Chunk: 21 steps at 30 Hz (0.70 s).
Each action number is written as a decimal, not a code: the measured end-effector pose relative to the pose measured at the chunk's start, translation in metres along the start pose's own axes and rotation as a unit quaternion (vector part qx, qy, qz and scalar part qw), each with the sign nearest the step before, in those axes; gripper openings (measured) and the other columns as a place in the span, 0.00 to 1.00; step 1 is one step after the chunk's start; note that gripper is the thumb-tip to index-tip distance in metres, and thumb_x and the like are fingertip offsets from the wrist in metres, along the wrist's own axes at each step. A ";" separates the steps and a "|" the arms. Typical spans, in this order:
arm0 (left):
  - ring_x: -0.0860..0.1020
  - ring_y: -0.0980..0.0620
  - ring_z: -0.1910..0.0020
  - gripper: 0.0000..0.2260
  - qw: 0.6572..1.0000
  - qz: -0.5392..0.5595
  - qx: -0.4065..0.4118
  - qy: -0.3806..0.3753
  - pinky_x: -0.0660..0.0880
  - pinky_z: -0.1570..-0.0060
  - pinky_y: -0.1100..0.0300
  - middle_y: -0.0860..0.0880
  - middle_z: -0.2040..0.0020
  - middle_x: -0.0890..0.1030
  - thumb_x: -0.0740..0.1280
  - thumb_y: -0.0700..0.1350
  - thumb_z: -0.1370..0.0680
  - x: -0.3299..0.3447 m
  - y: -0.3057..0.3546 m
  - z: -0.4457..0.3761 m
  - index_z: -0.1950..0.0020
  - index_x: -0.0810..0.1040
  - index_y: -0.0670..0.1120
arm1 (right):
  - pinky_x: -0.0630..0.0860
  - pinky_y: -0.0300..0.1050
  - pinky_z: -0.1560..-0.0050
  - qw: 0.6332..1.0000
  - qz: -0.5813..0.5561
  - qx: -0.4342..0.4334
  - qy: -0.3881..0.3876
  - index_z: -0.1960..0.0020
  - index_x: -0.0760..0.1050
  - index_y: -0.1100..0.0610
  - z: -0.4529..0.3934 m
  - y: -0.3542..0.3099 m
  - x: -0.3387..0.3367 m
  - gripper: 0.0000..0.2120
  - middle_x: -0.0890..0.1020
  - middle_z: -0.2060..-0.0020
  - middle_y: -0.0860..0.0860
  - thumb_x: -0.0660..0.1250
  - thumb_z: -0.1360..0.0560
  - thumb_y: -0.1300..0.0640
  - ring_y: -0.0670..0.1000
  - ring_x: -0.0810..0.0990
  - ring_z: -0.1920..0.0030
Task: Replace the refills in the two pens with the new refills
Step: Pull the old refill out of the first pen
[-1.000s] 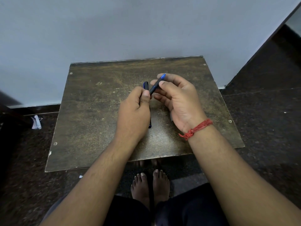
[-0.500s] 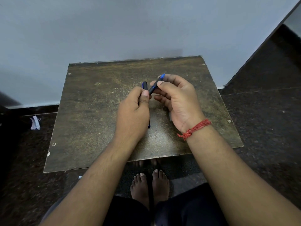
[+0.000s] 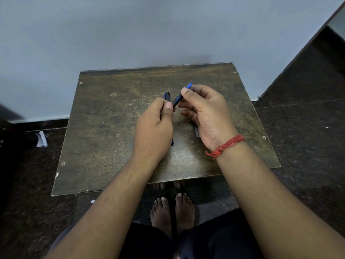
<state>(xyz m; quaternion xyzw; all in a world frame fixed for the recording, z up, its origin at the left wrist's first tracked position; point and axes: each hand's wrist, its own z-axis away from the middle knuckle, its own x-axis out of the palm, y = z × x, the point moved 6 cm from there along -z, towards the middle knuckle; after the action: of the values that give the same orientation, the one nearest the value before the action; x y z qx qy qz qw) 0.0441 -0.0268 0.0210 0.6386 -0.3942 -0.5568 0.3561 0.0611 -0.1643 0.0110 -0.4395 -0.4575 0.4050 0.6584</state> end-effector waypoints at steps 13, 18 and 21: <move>0.68 0.60 0.71 0.12 1.000 -0.001 0.008 0.000 0.64 0.71 0.64 0.55 0.71 0.70 0.59 0.47 0.16 0.001 0.001 0.001 0.58 0.73 0.47 | 0.78 0.42 0.63 1.000 -0.021 -0.002 -0.011 0.51 0.77 0.58 0.000 -0.004 0.000 0.03 0.84 0.59 0.54 0.71 0.23 0.60 0.52 0.83 0.58; 0.69 0.60 0.71 0.11 1.000 -0.006 0.010 0.000 0.63 0.72 0.64 0.55 0.71 0.70 0.59 0.46 0.16 0.001 0.000 0.000 0.55 0.75 0.44 | 0.77 0.42 0.64 1.000 0.005 -0.015 -0.006 0.52 0.79 0.58 0.000 -0.004 -0.002 0.02 0.84 0.61 0.52 0.71 0.24 0.62 0.49 0.82 0.61; 0.68 0.59 0.71 0.11 1.000 -0.005 0.013 0.000 0.62 0.71 0.63 0.54 0.70 0.70 0.59 0.47 0.16 0.001 0.000 0.000 0.54 0.76 0.44 | 0.77 0.42 0.61 1.000 -0.006 -0.007 -0.014 0.51 0.81 0.58 0.000 -0.005 -0.003 0.05 0.85 0.58 0.53 0.68 0.24 0.65 0.51 0.83 0.57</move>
<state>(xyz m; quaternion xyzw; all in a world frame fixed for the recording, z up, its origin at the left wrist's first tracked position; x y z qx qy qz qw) 0.0444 -0.0281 0.0206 0.6455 -0.3978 -0.5533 0.3448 0.0614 -0.1684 0.0150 -0.4358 -0.4719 0.4038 0.6514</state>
